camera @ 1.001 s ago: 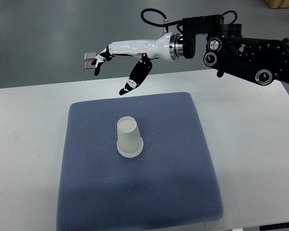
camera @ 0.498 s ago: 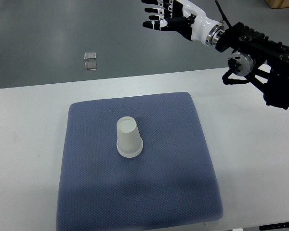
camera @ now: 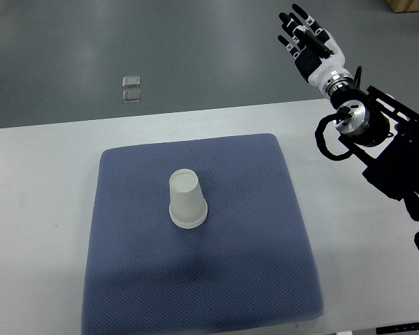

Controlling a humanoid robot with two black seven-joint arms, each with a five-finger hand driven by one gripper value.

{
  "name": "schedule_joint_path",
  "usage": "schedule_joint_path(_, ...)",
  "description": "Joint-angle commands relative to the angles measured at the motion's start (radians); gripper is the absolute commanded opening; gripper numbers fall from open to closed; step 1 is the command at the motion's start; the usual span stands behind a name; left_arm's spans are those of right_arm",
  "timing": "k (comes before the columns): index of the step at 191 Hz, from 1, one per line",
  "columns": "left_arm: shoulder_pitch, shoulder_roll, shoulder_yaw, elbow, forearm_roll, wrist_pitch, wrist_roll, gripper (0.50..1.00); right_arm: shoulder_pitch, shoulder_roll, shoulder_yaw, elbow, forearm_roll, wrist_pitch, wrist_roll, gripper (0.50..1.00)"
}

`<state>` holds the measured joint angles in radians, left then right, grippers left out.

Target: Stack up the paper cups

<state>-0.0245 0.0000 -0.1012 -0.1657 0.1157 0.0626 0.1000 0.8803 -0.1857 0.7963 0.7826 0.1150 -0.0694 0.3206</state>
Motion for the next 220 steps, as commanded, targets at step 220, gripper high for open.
schedule_joint_path(220, 0.0, 0.0, 0.0, 0.0, 0.001, 0.0, 0.0, 1.0, -0.187, 0.04, 0.029, -0.006, -0.132, 0.039, 0.075, 0.921)
